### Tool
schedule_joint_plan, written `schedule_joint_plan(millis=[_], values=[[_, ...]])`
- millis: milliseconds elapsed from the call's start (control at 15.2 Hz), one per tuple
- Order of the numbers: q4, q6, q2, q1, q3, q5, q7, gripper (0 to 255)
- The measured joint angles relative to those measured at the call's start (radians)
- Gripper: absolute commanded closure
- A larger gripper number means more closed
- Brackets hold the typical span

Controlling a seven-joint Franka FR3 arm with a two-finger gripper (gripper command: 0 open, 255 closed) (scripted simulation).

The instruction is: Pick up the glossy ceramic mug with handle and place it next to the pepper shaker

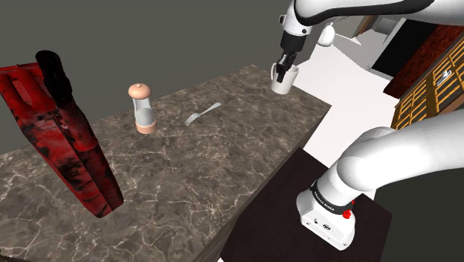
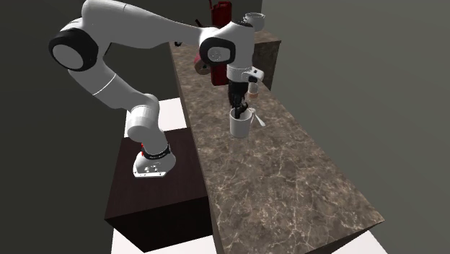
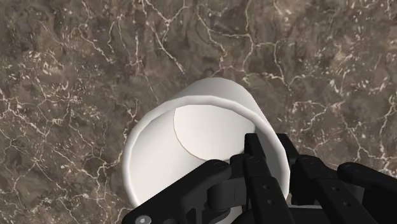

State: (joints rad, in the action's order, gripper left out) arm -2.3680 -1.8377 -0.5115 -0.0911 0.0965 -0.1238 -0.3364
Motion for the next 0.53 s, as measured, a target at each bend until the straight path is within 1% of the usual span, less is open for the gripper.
schedule_joint_plan(millis=[528], values=[[0.101,0.107,-0.006,0.002,-0.006,0.005,-0.007,255]])
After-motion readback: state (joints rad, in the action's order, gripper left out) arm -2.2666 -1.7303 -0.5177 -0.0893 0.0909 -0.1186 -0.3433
